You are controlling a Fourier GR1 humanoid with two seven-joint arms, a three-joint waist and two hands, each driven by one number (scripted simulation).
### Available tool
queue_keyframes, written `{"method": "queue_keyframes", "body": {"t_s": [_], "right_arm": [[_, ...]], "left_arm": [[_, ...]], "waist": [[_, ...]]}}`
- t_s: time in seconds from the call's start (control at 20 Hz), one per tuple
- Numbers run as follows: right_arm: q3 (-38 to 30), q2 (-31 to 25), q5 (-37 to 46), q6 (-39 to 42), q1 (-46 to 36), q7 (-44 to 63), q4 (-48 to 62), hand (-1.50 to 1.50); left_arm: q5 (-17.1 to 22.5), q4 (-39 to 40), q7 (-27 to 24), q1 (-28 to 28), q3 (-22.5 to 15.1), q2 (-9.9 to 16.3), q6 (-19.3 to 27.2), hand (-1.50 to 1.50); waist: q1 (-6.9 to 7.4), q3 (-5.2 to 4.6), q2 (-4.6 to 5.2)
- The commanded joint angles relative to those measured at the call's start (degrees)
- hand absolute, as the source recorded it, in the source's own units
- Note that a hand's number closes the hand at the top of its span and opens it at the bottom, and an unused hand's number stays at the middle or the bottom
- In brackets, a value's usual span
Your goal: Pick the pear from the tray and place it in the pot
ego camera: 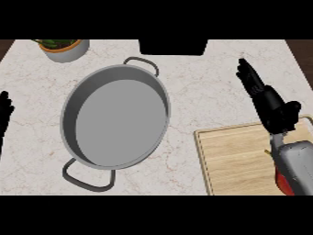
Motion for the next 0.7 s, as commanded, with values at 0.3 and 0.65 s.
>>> {"method": "queue_keyframes", "body": {"t_s": [0.3,0.65], "right_arm": [[-1.98,-20.40,19.45,-2.42,9.25,0.47,-6.77,1.50],[-6.79,-4.73,20.97,-25.70,32.95,-12.70,-21.30,-1.50]], "left_arm": [[-1.81,9.92,5.80,0.11,0.27,-1.31,-0.23,0.00],[-0.26,10.59,14.44,-2.21,0.81,-1.12,-1.55,0.00]], "waist": [[-3.84,-0.12,0.11],[-3.02,1.50,0.08]]}}
